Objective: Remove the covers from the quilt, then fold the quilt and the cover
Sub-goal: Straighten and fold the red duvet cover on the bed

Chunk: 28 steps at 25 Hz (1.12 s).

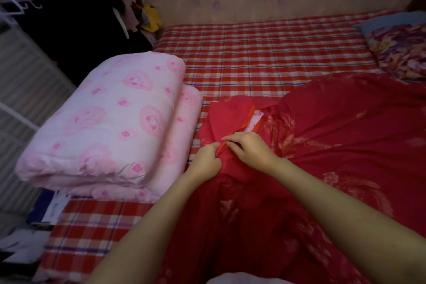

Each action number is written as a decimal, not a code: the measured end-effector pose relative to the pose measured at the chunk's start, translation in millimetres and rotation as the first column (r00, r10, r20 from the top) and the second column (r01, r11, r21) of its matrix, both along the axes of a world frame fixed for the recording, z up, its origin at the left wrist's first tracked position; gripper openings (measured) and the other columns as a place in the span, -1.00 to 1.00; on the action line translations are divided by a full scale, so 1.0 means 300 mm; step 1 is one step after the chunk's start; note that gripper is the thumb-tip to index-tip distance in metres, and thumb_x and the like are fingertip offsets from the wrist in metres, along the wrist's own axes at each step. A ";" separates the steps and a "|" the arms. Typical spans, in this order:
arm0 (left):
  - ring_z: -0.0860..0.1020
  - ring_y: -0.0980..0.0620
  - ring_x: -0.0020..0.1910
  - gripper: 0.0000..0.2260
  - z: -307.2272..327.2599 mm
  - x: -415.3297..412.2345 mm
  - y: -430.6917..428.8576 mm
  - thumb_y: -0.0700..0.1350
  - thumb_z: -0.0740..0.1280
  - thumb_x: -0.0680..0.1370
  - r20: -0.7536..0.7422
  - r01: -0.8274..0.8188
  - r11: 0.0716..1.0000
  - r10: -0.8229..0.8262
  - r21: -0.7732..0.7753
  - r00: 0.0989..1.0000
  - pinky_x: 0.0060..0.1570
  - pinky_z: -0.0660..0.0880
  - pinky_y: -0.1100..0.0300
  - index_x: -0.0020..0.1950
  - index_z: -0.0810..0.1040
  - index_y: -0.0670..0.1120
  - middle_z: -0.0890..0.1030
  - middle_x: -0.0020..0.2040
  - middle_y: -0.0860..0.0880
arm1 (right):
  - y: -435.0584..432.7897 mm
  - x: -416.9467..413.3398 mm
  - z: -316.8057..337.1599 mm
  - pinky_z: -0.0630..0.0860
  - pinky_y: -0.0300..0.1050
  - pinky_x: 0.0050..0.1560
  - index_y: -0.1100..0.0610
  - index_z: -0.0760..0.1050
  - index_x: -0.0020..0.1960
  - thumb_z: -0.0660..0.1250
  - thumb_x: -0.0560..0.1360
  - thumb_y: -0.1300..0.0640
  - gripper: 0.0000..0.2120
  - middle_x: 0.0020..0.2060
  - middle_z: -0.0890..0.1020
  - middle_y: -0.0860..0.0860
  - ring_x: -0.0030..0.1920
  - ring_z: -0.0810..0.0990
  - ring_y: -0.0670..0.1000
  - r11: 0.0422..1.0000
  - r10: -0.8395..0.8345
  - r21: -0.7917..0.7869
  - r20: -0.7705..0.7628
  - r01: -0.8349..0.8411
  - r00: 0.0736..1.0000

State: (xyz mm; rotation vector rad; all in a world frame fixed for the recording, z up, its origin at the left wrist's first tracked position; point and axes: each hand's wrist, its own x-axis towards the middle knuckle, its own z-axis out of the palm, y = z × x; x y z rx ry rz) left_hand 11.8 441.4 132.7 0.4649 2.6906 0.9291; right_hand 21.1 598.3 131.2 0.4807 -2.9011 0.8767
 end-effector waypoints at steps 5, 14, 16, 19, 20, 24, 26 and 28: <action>0.44 -0.02 -0.31 -0.85 0.007 0.114 -0.091 -0.20 0.09 0.21 0.027 -0.038 0.990 0.035 0.135 0.999 -0.31 0.25 0.15 -0.33 0.40 -0.02 0.48 -0.39 0.03 | -0.104 0.076 -0.047 0.44 -0.11 0.13 0.15 0.61 0.13 0.21 0.58 0.16 -0.76 0.07 0.67 0.06 0.12 0.61 0.07 0.960 -0.143 -0.240 0.023 0.145 0.989; 0.49 -0.07 -0.31 -0.66 0.083 0.258 -0.252 -0.19 0.10 0.23 -0.247 -0.063 0.997 0.072 0.044 0.966 -0.30 0.27 0.13 -0.14 0.57 -0.24 0.53 -0.37 -0.05 | -0.174 0.064 0.086 0.31 -0.56 -0.15 0.27 0.65 -0.03 0.23 0.55 0.27 -0.79 -0.09 0.67 0.05 -0.18 0.53 -0.24 0.907 -0.017 -0.410 0.187 0.093 0.982; 0.53 -0.02 -0.29 -0.63 0.096 0.293 -0.296 -0.21 0.09 0.22 -0.235 -0.030 0.998 0.042 0.053 0.971 -0.24 0.38 0.07 -0.13 0.60 -0.21 0.59 -0.32 -0.05 | -0.161 0.040 0.066 0.33 -0.50 -0.17 0.27 0.64 -0.02 0.23 0.56 0.26 -0.79 -0.07 0.68 0.08 -0.21 0.53 -0.25 0.924 0.014 -0.374 0.246 0.081 0.969; 0.44 0.20 -0.35 -0.66 0.100 0.336 -0.401 -0.28 0.08 0.19 0.012 0.006 0.984 -0.008 0.179 1.000 -0.36 0.41 0.22 -0.23 0.61 -0.16 0.52 -0.32 0.13 | -0.123 -0.002 -0.010 0.34 -0.29 -0.10 0.28 0.64 0.02 0.23 0.56 0.26 -0.79 0.02 0.66 0.17 -0.01 0.57 -0.03 0.909 -0.146 -0.332 0.314 0.252 0.938; 0.43 0.23 -0.36 -0.65 0.105 0.353 -0.442 -0.30 0.08 0.19 0.089 -0.012 0.982 -0.005 0.190 0.996 -0.37 0.39 0.26 -0.23 0.62 -0.16 0.52 -0.32 0.15 | -0.107 -0.026 -0.025 0.34 -0.26 -0.06 0.27 0.64 0.03 0.23 0.55 0.25 -0.78 0.03 0.66 0.17 0.05 0.58 0.03 0.900 -0.209 -0.305 0.325 0.311 0.922; 0.57 0.07 -0.26 -0.78 0.083 0.382 -0.611 -0.43 0.18 0.33 0.238 -0.108 0.958 0.174 -0.266 0.955 -0.32 0.37 0.27 -0.25 0.57 -0.20 0.62 -0.31 0.01 | -0.078 -0.124 0.033 0.42 -0.02 0.19 0.12 0.66 -0.03 0.23 0.54 0.14 -0.78 0.03 0.67 0.11 0.13 0.57 0.14 0.895 -0.392 -0.135 0.219 0.425 0.894; 0.58 -0.02 -0.12 -0.85 0.087 0.395 -0.632 -0.34 0.33 0.38 0.414 0.054 0.829 0.220 -0.556 0.884 -0.25 0.40 0.24 -0.09 0.61 -0.25 0.63 -0.20 -0.08 | -0.131 -0.122 0.133 0.45 0.01 0.10 0.13 0.65 -0.06 0.23 0.54 0.12 -0.78 -0.03 0.68 0.12 0.06 0.59 0.16 0.936 -0.314 -0.146 0.074 0.322 0.947; 0.54 0.08 0.07 -0.58 0.120 0.371 -0.561 -0.13 0.48 0.37 0.428 -0.011 0.933 0.176 -0.359 0.886 -0.04 0.47 0.27 0.21 0.55 -0.14 0.62 0.01 0.03 | -0.240 -0.068 0.262 0.45 0.02 0.01 0.14 0.65 -0.05 0.23 0.55 0.11 -0.78 -0.06 0.68 0.11 0.00 0.60 0.15 0.984 -0.101 -0.163 -0.147 0.077 0.984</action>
